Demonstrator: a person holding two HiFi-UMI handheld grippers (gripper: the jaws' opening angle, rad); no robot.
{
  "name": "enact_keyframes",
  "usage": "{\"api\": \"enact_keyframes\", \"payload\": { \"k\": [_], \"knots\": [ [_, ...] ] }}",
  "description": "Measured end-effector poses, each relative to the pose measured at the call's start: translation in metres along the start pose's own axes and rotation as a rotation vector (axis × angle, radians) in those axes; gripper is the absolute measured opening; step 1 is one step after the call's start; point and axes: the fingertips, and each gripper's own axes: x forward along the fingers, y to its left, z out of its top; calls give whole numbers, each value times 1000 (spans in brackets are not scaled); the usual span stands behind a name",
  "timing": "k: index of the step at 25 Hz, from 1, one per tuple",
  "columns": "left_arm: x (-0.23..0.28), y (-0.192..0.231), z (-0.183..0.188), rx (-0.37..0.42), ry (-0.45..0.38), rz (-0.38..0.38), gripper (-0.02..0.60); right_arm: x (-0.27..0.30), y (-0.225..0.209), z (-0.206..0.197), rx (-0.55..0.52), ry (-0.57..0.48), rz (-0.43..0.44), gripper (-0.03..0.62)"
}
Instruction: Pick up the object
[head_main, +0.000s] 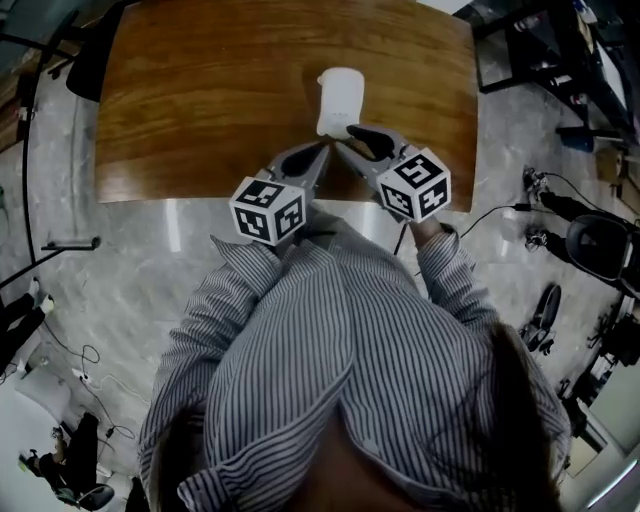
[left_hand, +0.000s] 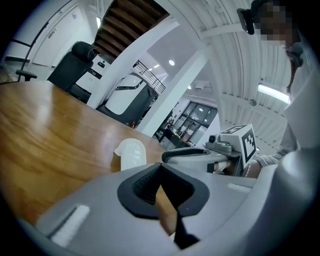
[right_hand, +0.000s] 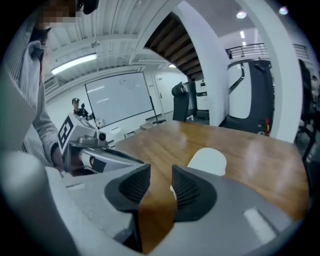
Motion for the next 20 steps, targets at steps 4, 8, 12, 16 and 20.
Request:
{"api": "enact_keyframes", "payload": {
  "k": [4, 8, 12, 16, 20],
  "knots": [
    [9, 5, -11, -36, 19, -4, 5, 15, -11, -9, -261, 161, 29, 152],
    [14, 10, -19, -71, 26, 1, 5, 33, -15, -28, -458, 321, 98, 218],
    [13, 16, -21, -100, 20, 23, 5, 50, -24, -48, -533, 465, 134, 243],
    [8, 25, -26, -132, 8, 39, 5, 62, -32, -58, -591, 540, 143, 242],
    [7, 28, -31, -152, 2, 52, 5, 67, -38, -70, -676, 606, 149, 242]
  ]
}}
